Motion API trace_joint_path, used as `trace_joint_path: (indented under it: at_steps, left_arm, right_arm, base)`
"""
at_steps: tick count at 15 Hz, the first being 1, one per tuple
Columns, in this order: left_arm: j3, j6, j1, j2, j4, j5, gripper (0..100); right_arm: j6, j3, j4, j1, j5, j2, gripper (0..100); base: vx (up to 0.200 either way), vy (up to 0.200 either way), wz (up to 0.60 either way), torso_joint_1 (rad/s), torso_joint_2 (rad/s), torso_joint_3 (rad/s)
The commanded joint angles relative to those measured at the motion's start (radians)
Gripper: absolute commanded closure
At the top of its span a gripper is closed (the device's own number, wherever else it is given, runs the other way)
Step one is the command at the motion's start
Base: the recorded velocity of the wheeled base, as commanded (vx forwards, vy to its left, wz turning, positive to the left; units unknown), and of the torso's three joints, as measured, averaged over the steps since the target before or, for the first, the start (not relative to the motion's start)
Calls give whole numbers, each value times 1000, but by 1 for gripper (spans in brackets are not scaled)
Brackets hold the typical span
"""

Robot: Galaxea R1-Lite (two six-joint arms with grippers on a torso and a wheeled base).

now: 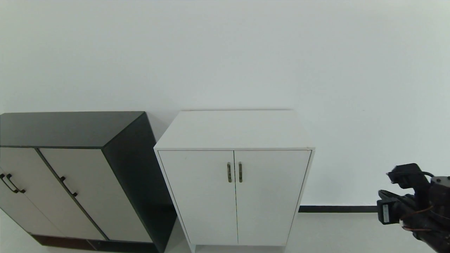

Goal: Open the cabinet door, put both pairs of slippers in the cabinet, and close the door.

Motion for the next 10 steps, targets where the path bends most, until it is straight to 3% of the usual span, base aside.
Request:
trace_joint_path:
  at_steps: [1, 5, 6, 7, 8, 10]
  left_arm:
    - [0, -1, 1, 0, 0, 1, 100]
    - [0, -4, 1, 0, 0, 1, 100]
    - [0, -4, 1, 0, 0, 1, 100]
    - [0, -4, 1, 0, 0, -1, 100]
    - [0, -4, 1, 0, 0, -1, 100]
    - [0, -4, 1, 1, 0, -1, 100]
  right_arm:
    - [-29, 118, -7, -72, 4, -155, 100]
    - [-3, 120, 321, -132, 62, -487, 100]
    - [-3, 120, 321, -132, 62, -487, 100]
    - [38, 120, 530, -133, 100, -653, 100]
    - [68, 120, 577, -132, 112, -696, 100]
    - [164, 120, 852, -130, 197, -943, 100]
  base:
    - [0, 0, 0, 0, 0, 0]
    - [0, 0, 0, 0, 0, 0]
    - [0, 0, 0, 0, 0, 0]
    - [0, 0, 0, 0, 0, 0]
    - [0, 0, 0, 0, 0, 0]
    - [0, 0, 0, 0, 0, 0]
